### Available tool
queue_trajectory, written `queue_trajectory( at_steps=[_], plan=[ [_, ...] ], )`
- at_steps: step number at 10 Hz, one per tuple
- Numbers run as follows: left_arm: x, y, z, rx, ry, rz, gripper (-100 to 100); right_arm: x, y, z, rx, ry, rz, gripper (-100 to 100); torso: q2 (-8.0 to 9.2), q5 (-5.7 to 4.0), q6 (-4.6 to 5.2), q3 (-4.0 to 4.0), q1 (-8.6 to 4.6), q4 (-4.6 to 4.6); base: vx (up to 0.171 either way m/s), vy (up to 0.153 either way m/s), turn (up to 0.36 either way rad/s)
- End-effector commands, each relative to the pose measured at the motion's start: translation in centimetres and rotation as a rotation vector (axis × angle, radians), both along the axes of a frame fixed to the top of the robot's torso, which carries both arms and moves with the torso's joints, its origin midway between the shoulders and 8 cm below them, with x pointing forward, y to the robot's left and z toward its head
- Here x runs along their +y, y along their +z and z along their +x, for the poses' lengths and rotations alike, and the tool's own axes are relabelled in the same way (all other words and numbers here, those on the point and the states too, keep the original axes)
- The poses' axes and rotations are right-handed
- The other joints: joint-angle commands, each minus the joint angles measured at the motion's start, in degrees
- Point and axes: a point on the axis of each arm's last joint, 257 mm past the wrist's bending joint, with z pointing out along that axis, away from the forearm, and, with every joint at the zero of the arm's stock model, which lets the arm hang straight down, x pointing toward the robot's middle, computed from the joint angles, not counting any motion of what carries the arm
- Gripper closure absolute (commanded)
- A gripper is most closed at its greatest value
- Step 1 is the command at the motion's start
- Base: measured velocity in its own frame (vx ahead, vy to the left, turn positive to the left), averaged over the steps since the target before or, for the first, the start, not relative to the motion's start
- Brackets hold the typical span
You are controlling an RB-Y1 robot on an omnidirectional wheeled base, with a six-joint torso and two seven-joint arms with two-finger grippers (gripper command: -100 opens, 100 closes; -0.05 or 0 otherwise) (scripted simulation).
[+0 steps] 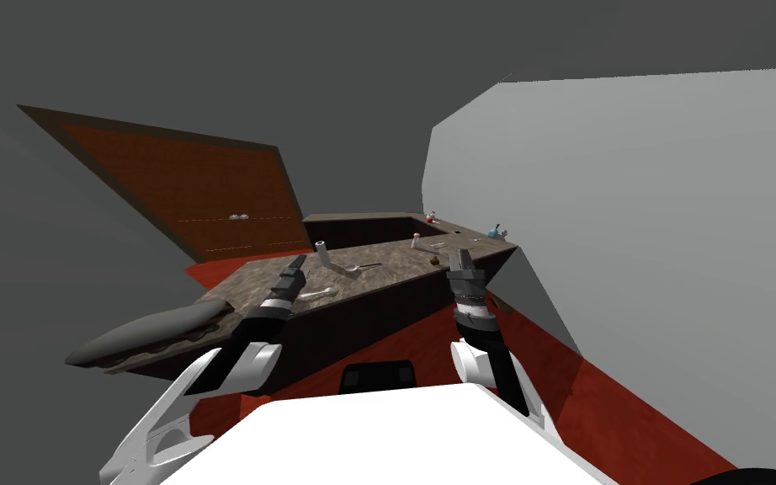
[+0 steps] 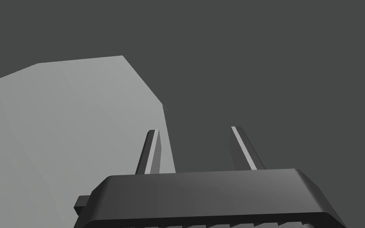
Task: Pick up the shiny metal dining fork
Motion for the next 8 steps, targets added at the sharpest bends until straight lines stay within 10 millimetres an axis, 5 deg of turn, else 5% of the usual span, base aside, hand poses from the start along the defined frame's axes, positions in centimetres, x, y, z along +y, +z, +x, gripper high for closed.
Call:
queue_trajectory(
  at_steps=[1,8],
  plan=[
    [1.1,-0.9,0.4,0.044,0.017,-0.003,-100,0.0,0.0,0.0,0.0,0.0,0.0,0,0.0,0.0,0.0,0.0,0.0,0.0,0.009,-0.093,-0.064],
    [5.0,-4.9,1.2,0.22,0.097,-0.029,-100,0.0,0.0,0.0,0.0,0.0,0.0,0,-0.01,0.01,0.0,0.0,0.04,0.0,0.01,-0.064,-0.039]
  ],
)
